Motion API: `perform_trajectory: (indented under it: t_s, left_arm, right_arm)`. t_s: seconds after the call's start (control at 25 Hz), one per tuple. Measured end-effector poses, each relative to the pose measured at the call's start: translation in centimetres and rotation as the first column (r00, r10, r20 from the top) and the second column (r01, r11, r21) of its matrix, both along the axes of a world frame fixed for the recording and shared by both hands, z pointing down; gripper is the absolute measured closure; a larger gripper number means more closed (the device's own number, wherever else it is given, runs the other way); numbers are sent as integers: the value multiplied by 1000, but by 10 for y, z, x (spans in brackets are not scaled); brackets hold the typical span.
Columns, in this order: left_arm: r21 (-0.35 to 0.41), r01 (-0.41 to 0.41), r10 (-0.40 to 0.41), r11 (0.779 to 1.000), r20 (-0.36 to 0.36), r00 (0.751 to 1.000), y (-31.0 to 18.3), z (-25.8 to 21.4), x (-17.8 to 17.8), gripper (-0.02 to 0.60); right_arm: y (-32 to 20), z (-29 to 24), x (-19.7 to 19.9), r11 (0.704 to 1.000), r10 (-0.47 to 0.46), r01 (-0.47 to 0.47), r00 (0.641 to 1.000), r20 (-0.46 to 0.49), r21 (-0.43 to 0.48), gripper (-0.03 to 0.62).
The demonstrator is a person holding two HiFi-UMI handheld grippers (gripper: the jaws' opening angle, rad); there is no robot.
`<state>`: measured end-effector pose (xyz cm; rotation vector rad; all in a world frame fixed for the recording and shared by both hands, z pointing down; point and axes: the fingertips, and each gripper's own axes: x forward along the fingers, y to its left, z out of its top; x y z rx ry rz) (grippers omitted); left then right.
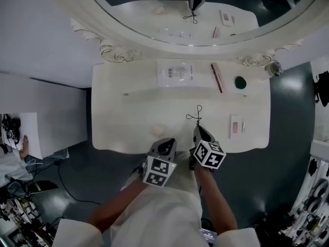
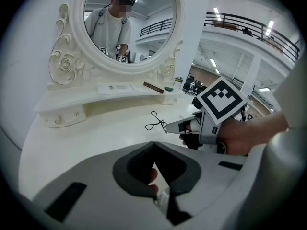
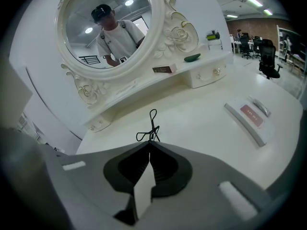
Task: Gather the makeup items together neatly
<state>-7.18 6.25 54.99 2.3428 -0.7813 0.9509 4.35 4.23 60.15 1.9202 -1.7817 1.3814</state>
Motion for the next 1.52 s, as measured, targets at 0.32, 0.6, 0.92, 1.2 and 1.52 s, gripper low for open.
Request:
perform_trajectory:
  t_s: [0.32, 0.6, 0.92, 1.2, 1.52]
  left_arm:
    - [0, -17, 17, 1000, -5, 1000, 4, -5, 21, 580]
    - [-4, -35, 35, 999, -1, 999, 10, -3, 36, 580]
    - [2, -59, 59, 998, 2, 998, 14, 2, 54, 580]
    - [-10, -84, 84, 996, 7, 996, 20, 1, 72, 580]
    - [-11, -100, 100, 995, 12, 995, 23, 3, 90, 580]
  right_arm:
    - [11, -1, 24, 1000, 23, -23, 1000, 2, -4, 586]
    - [20, 0, 41, 999, 43, -42, 999, 6, -6, 588]
    - [35, 4, 61, 997, 77, -76, 997, 14, -17, 586]
    - [46, 7, 79, 994, 108, -107, 994, 23, -25, 586]
    - [58, 16, 99, 991, 126, -123, 991, 46, -55, 586]
